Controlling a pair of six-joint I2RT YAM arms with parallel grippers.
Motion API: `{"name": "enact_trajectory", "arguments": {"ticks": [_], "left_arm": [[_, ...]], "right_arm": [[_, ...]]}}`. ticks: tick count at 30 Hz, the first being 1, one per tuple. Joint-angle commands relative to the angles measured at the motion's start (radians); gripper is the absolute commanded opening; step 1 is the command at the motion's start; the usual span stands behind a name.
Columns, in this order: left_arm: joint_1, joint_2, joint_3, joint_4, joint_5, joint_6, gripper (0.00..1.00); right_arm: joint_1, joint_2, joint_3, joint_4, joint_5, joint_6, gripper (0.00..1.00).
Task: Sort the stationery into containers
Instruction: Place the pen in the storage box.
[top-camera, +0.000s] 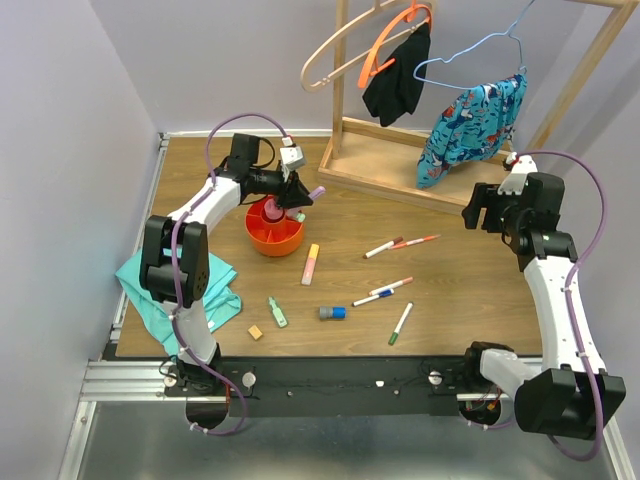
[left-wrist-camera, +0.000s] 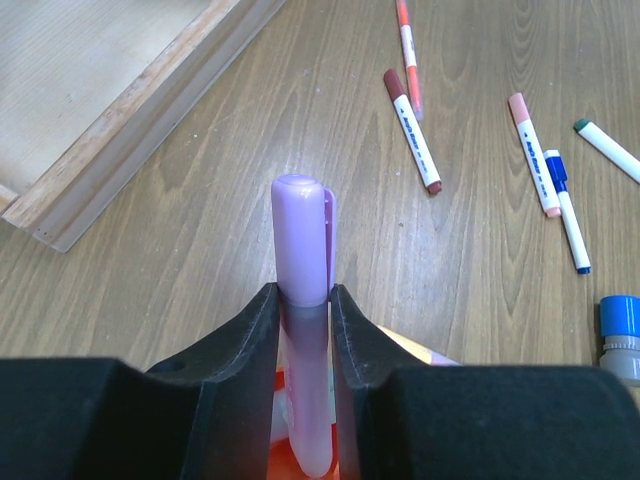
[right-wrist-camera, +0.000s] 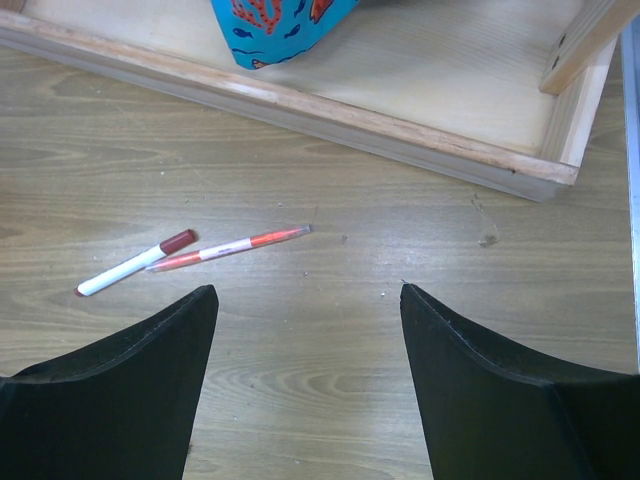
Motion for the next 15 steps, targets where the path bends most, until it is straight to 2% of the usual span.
{"name": "enact_trajectory", "arguments": {"ticks": [1, 6, 15], "left_arm": [[0.009, -0.035, 0.012, 0.025, 0.025, -0.038, 0.28], [0.018, -0.029, 0.012, 0.109, 0.051, -0.078, 0.28], [0.072, 0.040, 0.101, 0.289, 0.190, -0.337, 0.27]], "right_arm": [[-0.008, -0.019, -0.015, -0.008, -0.002, -0.002, 0.81], [-0.008, -0.002, -0.006, -0.014, -0.007, -0.006, 0.81], [-0.008, 0.031, 0.014, -0.019, -0.011, -0.017, 0.81]]}}
